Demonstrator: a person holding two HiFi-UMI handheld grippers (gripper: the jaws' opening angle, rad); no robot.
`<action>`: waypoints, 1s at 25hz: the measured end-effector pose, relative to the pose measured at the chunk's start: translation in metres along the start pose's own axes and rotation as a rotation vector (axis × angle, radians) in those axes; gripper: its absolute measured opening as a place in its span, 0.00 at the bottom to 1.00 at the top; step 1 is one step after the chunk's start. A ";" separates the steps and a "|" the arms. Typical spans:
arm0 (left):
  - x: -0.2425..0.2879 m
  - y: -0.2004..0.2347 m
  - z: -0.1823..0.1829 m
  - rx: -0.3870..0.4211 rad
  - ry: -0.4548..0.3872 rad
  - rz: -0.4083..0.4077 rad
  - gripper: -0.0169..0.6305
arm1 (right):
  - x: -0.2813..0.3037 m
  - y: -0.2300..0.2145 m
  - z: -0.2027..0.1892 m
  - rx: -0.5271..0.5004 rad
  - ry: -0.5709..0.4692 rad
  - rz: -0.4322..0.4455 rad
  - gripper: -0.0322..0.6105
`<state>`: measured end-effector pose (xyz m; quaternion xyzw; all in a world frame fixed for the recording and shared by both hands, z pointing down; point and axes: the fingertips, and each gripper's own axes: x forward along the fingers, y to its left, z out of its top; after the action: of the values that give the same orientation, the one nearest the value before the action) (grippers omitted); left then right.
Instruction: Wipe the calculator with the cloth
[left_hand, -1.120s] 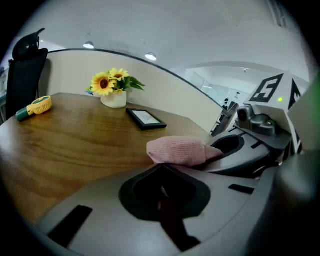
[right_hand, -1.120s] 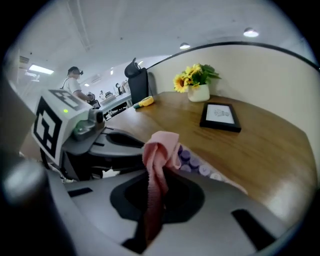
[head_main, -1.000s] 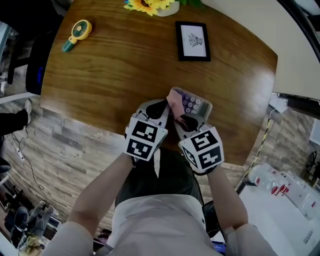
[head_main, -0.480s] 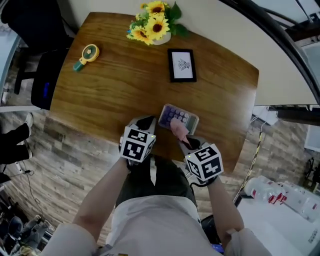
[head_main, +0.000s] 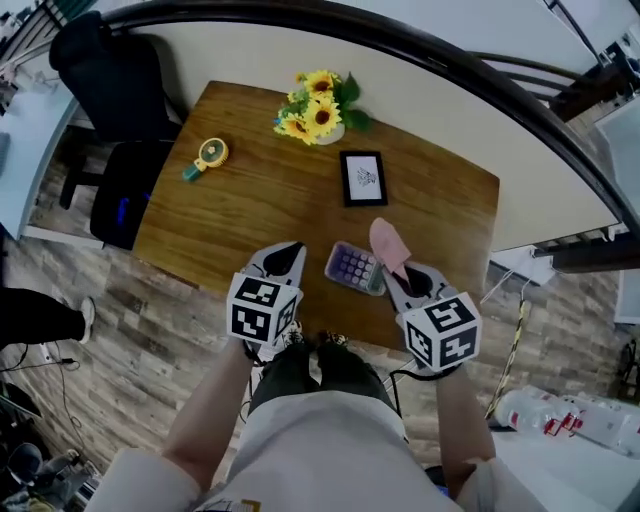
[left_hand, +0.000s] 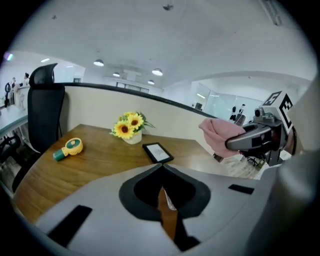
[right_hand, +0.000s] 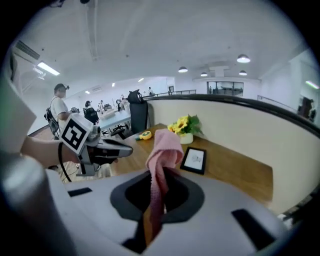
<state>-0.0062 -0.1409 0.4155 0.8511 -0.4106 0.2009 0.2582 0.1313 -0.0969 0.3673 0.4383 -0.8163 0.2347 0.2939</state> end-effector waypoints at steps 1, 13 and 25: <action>-0.006 -0.004 0.012 0.012 -0.024 0.002 0.03 | -0.010 0.002 0.014 -0.006 -0.036 -0.001 0.09; -0.099 -0.040 0.143 0.178 -0.299 0.035 0.03 | -0.139 0.028 0.157 -0.087 -0.456 0.006 0.09; -0.184 -0.086 0.227 0.333 -0.514 0.043 0.03 | -0.236 0.036 0.206 -0.138 -0.716 -0.049 0.09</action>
<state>-0.0147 -0.1230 0.1113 0.8959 -0.4415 0.0491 -0.0016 0.1481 -0.0745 0.0532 0.4914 -0.8706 0.0038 0.0241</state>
